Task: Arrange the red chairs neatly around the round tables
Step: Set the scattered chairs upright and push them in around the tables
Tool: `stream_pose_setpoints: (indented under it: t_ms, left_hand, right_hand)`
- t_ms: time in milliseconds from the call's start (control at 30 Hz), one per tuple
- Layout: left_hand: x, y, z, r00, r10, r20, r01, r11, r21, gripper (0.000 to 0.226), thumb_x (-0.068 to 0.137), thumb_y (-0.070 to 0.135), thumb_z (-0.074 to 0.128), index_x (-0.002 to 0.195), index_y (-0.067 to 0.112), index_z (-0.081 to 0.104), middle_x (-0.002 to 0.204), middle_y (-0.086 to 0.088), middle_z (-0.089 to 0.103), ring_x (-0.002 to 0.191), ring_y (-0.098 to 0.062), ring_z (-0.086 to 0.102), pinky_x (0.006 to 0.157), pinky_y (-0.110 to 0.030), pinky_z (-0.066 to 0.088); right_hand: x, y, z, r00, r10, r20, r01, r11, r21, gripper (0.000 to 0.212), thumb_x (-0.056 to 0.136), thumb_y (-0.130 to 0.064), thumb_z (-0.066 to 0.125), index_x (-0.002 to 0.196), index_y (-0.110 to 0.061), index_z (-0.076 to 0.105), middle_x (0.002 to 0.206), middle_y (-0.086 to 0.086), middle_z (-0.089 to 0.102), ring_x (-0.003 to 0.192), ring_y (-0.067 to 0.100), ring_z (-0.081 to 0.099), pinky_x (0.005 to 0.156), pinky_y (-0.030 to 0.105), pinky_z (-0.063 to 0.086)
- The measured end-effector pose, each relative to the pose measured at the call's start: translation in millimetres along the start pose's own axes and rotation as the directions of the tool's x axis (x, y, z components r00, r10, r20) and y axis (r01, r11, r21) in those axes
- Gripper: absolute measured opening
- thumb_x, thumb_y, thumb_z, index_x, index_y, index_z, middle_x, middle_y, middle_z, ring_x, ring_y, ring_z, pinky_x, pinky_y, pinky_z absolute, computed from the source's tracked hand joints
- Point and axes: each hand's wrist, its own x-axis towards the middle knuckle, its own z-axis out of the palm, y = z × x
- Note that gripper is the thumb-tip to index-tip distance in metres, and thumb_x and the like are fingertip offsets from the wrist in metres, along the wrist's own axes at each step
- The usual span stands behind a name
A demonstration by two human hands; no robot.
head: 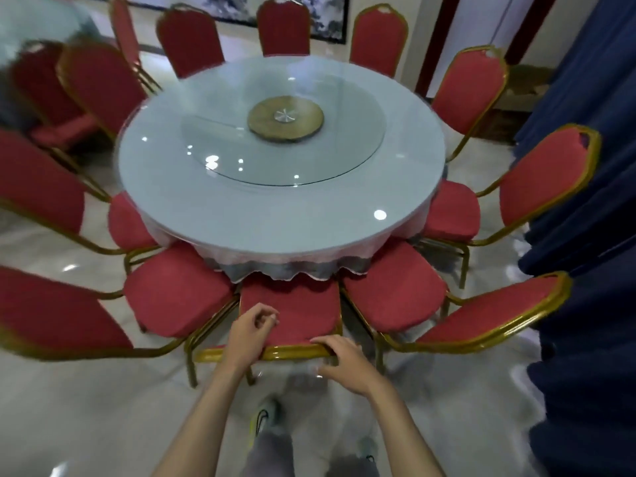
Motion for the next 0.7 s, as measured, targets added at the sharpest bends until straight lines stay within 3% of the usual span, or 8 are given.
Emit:
stream_pose_setpoints:
  t_ms: [100, 133, 200, 267, 367, 433, 533, 700]
  left_hand:
    - [-30.6, -24.1, -6.4, 0.994, 0.106, 0.041, -0.113, 0.953, 0.281, 0.047, 0.103, 0.054, 0.047, 0.075, 0.018, 0.059, 0.068, 0.005, 0.060, 0.067, -0.008, 0.056, 0.067, -0.040, 0.047]
    - [-38.3, -28.6, -11.7, 0.987, 0.146, 0.072, -0.162, 0.921, 0.355, 0.055, 0.103, 0.062, 0.040, 0.074, 0.019, 0.057, 0.068, 0.006, 0.057, 0.066, -0.007, 0.054, 0.066, -0.039, 0.045]
    - [-46.8, -35.6, -24.2, 0.979, 0.155, 0.130, -0.197, 0.874, 0.443, 0.046, 0.098, 0.069, 0.047, 0.091, 0.028, 0.066, 0.082, 0.013, 0.063, 0.079, -0.002, 0.056, 0.074, -0.033, 0.047]
    - [-51.0, -43.4, -31.7, 0.971, 0.144, 0.190, -0.223, 0.828, 0.514, 0.040, 0.090, 0.064, 0.064, 0.117, 0.035, 0.065, 0.105, 0.018, 0.064, 0.098, -0.003, 0.057, 0.088, -0.028, 0.045]
    - [-47.9, -46.2, -27.6, 0.974, 0.109, 0.199, -0.208, 0.781, 0.589, 0.049, 0.083, 0.040, 0.075, 0.129, 0.035, 0.059, 0.113, 0.014, 0.060, 0.109, -0.014, 0.056, 0.091, -0.033, 0.039]
    - [-45.6, -42.5, -19.5, 0.984, 0.081, 0.159, -0.162, 0.778, 0.608, 0.042, 0.084, 0.028, 0.072, 0.124, 0.037, 0.059, 0.104, 0.015, 0.052, 0.108, -0.017, 0.054, 0.090, -0.035, 0.034]
    - [-39.3, -46.2, -14.8, 0.989, 0.021, 0.146, -0.104, 0.797, 0.595, 0.036, 0.083, 0.020, 0.067, 0.112, 0.040, 0.062, 0.097, 0.019, 0.049, 0.107, -0.018, 0.056, 0.084, -0.037, 0.030]
    - [-34.7, -64.4, -17.7, 0.973, 0.021, 0.228, -0.154, 0.796, 0.585, 0.052, 0.076, 0.013, 0.060, 0.116, 0.047, 0.065, 0.102, 0.022, 0.058, 0.112, -0.013, 0.060, 0.083, -0.039, 0.043]
  right_hand:
    - [4.8, -1.4, 7.2, 0.999, -0.008, -0.044, 0.001, 0.990, -0.141, 0.054, 0.091, -0.039, 0.067, 0.141, -0.043, 0.049, 0.138, -0.017, 0.052, 0.136, 0.009, 0.036, 0.122, 0.063, -0.009]
    - [7.6, -1.5, 11.0, 0.998, -0.011, -0.063, -0.001, 0.981, -0.192, 0.054, 0.091, -0.037, 0.067, 0.142, -0.042, 0.049, 0.135, -0.016, 0.054, 0.135, 0.010, 0.038, 0.123, 0.063, -0.008]
    - [14.2, 1.3, 15.2, 0.994, -0.021, -0.108, -0.012, 0.955, -0.298, 0.052, 0.090, -0.030, 0.068, 0.140, -0.038, 0.053, 0.128, -0.012, 0.059, 0.131, 0.015, 0.046, 0.127, 0.057, 0.003]
    - [17.9, 5.1, 14.9, 0.989, -0.018, -0.146, -0.034, 0.938, -0.344, 0.043, 0.091, -0.026, 0.065, 0.132, -0.038, 0.060, 0.119, -0.007, 0.066, 0.120, 0.021, 0.056, 0.123, 0.048, 0.027]
    - [18.9, 5.2, 5.0, 0.984, 0.004, -0.180, -0.066, 0.940, -0.336, 0.032, 0.090, -0.019, 0.060, 0.115, -0.037, 0.069, 0.100, -0.005, 0.074, 0.097, 0.024, 0.069, 0.086, 0.042, 0.057]
    - [17.8, 2.3, -0.9, 0.984, -0.038, -0.175, -0.043, 0.900, -0.434, 0.035, 0.088, -0.013, 0.056, 0.111, -0.033, 0.072, 0.096, 0.000, 0.075, 0.094, 0.028, 0.070, 0.079, 0.042, 0.058]
    - [14.0, -5.9, -8.9, 0.991, -0.089, -0.096, 0.021, 0.832, -0.555, 0.041, 0.085, -0.005, 0.055, 0.109, -0.029, 0.077, 0.100, 0.005, 0.076, 0.096, 0.031, 0.070, 0.084, 0.042, 0.058]
    - [6.8, -7.1, -10.5, 0.995, -0.091, -0.051, 0.038, 0.770, -0.637, 0.037, 0.083, -0.010, 0.062, 0.106, -0.033, 0.079, 0.092, 0.003, 0.077, 0.090, 0.027, 0.072, 0.078, 0.037, 0.056]
